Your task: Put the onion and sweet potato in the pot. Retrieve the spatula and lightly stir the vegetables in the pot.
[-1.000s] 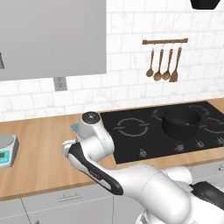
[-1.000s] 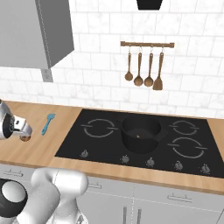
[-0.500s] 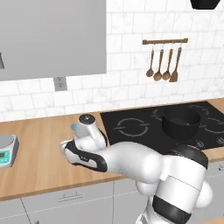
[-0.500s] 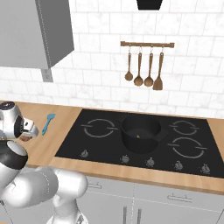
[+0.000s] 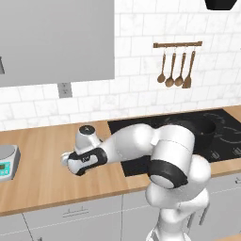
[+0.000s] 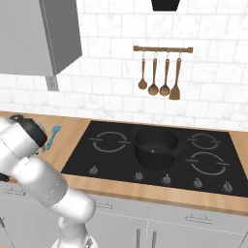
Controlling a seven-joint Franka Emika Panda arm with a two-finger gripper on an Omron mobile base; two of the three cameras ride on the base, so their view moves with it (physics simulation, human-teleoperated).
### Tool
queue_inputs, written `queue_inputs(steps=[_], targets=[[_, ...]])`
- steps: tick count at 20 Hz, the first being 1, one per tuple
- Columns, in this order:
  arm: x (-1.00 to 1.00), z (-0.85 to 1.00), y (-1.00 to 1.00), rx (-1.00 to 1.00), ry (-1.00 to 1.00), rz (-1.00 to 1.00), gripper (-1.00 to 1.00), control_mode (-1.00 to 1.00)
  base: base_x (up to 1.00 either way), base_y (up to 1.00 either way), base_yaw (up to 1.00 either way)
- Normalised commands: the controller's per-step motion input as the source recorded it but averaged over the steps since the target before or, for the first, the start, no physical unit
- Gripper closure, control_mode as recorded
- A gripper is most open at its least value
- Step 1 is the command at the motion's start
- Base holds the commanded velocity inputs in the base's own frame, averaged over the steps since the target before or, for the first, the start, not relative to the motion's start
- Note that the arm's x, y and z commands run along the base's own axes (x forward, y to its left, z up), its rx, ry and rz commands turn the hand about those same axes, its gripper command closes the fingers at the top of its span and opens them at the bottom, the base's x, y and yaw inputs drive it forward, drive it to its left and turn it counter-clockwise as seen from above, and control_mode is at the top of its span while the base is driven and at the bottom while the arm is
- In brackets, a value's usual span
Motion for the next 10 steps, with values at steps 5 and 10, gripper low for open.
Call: queue_inputs(steps=[5,10], targets=[[0.31,-0.27,0.33,-0.04,0.00,0.00,-1.00,-1.00,0.00,0.00,0.00],[0.08,-0.23,0.26,-0.06,0.00,0.00,1.00,-1.00,0.00,0.00,0.00]])
